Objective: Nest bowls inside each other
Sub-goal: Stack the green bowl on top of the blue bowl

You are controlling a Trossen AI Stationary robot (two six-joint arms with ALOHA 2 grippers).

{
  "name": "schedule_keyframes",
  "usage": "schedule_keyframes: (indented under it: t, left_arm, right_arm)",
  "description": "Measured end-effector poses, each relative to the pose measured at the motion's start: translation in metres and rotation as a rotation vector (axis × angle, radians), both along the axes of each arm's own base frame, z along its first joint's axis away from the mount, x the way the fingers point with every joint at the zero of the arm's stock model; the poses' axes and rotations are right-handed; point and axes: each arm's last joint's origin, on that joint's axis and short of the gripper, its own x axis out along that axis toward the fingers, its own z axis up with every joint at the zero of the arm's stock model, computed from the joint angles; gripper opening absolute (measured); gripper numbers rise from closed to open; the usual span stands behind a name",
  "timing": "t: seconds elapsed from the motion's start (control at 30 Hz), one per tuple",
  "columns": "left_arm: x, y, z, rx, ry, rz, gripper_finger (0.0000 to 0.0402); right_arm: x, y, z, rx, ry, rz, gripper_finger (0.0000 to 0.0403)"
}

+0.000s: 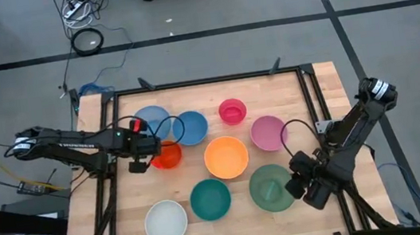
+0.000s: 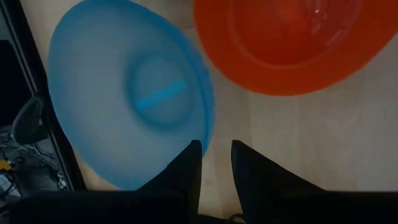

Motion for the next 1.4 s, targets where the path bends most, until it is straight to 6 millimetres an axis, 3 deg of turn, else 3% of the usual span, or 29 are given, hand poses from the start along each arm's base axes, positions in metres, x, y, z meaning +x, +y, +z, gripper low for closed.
schedule_keyframes:
  t: [0.23,0.6,0.73,0.83,0.9,1.07,1.23,1.4]
  left_arm:
    - [0.001,0.0,0.019,-0.006,-0.094,0.031,0.0096]
    - [0.001,0.0,0.098,-0.051,-0.518,0.091,0.0096]
    - [-0.009,0.0,0.125,-0.072,-0.654,0.109,0.0096]
    - [-0.02,0.001,0.138,-0.08,-0.716,0.114,0.0096]
    - [-0.028,0.001,0.143,-0.089,-0.755,0.124,0.0096]
    - [-0.042,0.002,0.149,-0.104,-0.812,0.139,0.0096]
    - [-0.05,0.002,0.152,-0.112,-0.851,0.15,0.0096]
    - [-0.047,0.002,0.156,-0.1,-0.895,0.139,0.0096]
  right_arm:
    - [0.005,-0.004,-0.019,0.032,-0.038,0.004,0.0145]
    - [0.007,-0.019,-0.051,0.015,-0.13,-0.039,0.0138]
    - [0.008,-0.022,-0.053,-0.014,-0.138,-0.027,0.0092]
    - [0.009,-0.022,-0.051,-0.026,-0.131,0.01,0.0026]
    - [0.012,-0.02,-0.048,-0.026,-0.135,0.033,0.001]
    - [0.017,-0.015,-0.027,-0.007,-0.174,0.094,0.0004]
    - [0.035,-0.012,0.027,-0.034,-0.346,0.196,0.0002]
    - [0.08,-0.038,0.079,-0.215,-0.476,0.285,0.0001]
